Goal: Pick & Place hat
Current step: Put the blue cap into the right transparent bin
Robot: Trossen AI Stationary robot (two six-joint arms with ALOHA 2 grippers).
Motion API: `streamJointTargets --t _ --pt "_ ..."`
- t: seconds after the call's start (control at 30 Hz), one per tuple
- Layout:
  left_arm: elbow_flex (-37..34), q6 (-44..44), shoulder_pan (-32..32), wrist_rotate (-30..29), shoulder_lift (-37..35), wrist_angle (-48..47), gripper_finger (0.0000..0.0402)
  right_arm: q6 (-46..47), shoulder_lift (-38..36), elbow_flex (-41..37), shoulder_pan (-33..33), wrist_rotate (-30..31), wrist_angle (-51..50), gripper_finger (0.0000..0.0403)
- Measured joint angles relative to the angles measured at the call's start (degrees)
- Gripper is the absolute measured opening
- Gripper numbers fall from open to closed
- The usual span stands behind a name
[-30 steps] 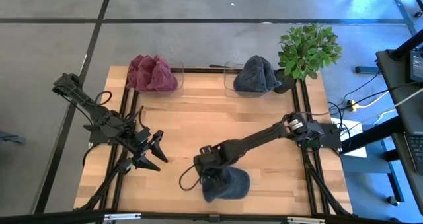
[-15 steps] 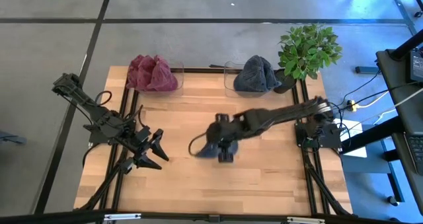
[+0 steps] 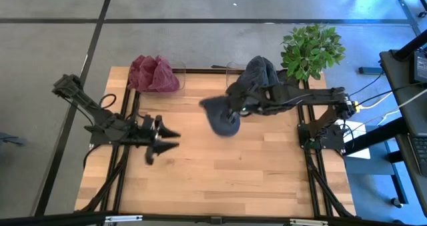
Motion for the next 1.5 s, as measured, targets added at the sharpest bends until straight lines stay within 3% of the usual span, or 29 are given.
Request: streamJointTargets --t 0.1,0.2,0.43,0.6,0.77,1.23,1.5 --pt "0.00 0.00 2.23 -7.51 1.53 0.06 0.0182 1.66 -2.22 0.00 -0.81 4.98 -1.12 0.0015" --pt "0.00 0.00 5.94 -7.41 3.92 0.06 0.0182 2.12 -4.33 0.00 -2.02 7.10 -1.12 0.0015" --pt "0.00 4.68 15.26 -1.51 12.62 11.32 0.0182 1.24 -6.02 0.02 -6.58 12.13 -1.32 0.0015" --pt "0.02 10.80 22.61 7.08 18.65 23.37 0.0182 1.28 -5.76 0.02 -9.07 12.18 -0.41 0.0015" --pt "0.11 10.61 30.89 14.50 24.53 30.28 0.0182 2.90 -5.70 0.02 -10.08 12.26 0.83 0.0015" --pt "13.91 14.16 49.03 31.36 43.19 29.87 0.0182 6.15 -5.70 0.02 -9.98 10.86 2.13 0.0015" --pt "24.76 15.90 55.29 35.18 51.54 24.70 0.0182 8.95 -5.58 0.02 -8.36 10.92 2.12 0.0015"
